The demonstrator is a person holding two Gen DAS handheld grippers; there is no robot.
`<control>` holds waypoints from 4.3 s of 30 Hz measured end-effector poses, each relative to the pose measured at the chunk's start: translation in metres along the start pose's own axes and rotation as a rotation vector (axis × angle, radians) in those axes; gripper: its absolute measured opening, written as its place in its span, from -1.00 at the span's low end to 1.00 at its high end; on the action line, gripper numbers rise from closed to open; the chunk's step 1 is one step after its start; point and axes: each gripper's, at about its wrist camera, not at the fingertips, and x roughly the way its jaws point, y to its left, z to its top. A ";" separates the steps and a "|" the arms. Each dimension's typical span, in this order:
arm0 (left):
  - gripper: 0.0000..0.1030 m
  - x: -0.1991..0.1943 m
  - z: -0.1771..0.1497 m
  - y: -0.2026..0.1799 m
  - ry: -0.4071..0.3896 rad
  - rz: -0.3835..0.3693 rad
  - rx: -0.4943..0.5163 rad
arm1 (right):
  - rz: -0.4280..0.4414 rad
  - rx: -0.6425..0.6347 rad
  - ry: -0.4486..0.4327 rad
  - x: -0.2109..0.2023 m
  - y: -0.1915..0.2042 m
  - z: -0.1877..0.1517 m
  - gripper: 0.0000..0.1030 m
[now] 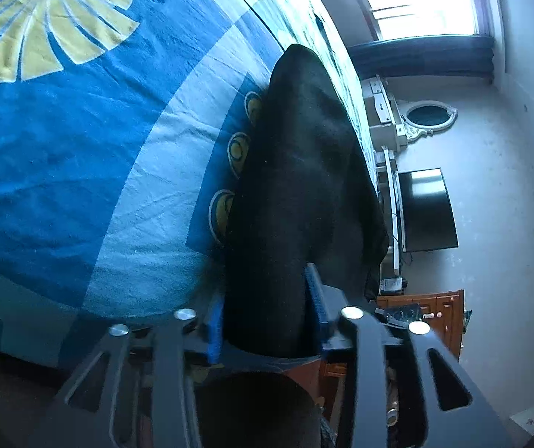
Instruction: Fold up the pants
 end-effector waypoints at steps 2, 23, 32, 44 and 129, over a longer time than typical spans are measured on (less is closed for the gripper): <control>0.10 -0.010 0.001 0.007 0.006 0.003 -0.009 | -0.025 -0.046 -0.009 -0.008 0.005 0.003 0.34; 0.65 0.053 0.127 -0.026 0.023 0.035 0.238 | 0.112 -0.071 -0.018 0.048 0.008 0.117 0.78; -0.32 0.074 0.135 -0.033 0.107 0.049 0.262 | 0.105 -0.081 -0.032 0.047 -0.001 0.110 -0.40; -0.62 0.034 0.145 -0.047 -0.044 0.088 0.297 | 0.109 -0.176 -0.050 0.071 0.052 0.122 -0.47; -0.25 -0.050 0.085 0.029 -0.171 0.108 0.061 | 0.184 0.063 -0.086 0.121 0.046 0.065 -0.43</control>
